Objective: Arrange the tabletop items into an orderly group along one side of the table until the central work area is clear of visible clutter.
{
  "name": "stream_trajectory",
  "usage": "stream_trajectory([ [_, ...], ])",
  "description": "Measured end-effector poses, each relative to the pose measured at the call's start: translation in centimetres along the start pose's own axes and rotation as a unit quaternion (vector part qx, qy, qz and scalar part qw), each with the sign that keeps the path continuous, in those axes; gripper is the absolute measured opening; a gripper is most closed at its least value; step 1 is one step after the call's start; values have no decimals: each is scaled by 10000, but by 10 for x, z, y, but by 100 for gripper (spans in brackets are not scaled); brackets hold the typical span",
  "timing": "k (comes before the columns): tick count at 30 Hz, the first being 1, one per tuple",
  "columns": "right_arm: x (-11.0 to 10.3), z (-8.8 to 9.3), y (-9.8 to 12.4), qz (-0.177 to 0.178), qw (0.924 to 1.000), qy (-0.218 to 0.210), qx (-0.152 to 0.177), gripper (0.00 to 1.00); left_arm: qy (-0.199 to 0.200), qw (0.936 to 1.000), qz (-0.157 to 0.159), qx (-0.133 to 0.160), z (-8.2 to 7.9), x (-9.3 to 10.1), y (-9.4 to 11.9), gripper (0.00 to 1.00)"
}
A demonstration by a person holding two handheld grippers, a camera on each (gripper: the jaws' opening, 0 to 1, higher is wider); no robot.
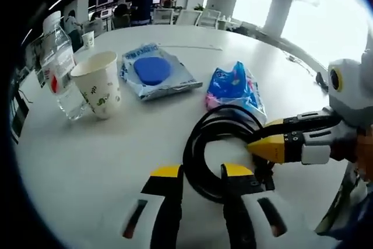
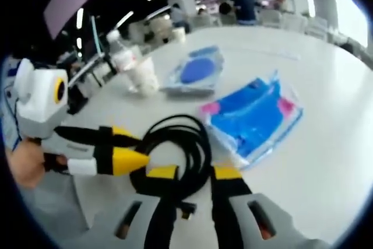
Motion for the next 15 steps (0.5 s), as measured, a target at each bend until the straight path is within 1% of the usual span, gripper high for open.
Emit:
stream_trajectory([
  [3,2,1,1,-35,10000,-3,-8,17,53,10000,54,-28,-1,-2,0,20],
  [4,4,1,2,-10,10000,-62,-7,16,38,9999,51,-87,-1,-4,1,15],
  [5,5,1,4,-2,9998,-192,6,14,45,9999,75,-67,-1,-5,2,13],
  [6,7,0,5,22,9998,-192,27,12,255,9996,126,-17,-2,-5,3,13],
  [7,7,-1,6,13,9999,-168,34,10,304,9994,144,-28,-3,-6,4,11],
  [8,6,-1,7,9,9999,-135,50,8,272,9996,119,3,-4,-6,6,9],
  [11,7,-2,9,62,9999,103,-18,6,302,9995,109,68,-7,-4,8,8],
  [13,9,-3,12,116,9999,80,28,2,400,9991,131,73,-8,-4,9,8],
  [14,9,-4,14,79,9996,-263,105,1,500,9985,181,88,-9,-4,10,8],
  [15,9,-4,15,70,9993,-334,125,0,596,9979,226,92,-9,-4,12,7],
])
Point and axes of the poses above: the point that each gripper's makers call its tool centre point, and the gripper's own axes: y roughly backward along the fingers, x roughly to its right, z roughly out of its underside, the point moved 5 cm from there along y, roughly backward along the fingers, and after that the axes turned 2 degrees about z, right-handed, at the moved point
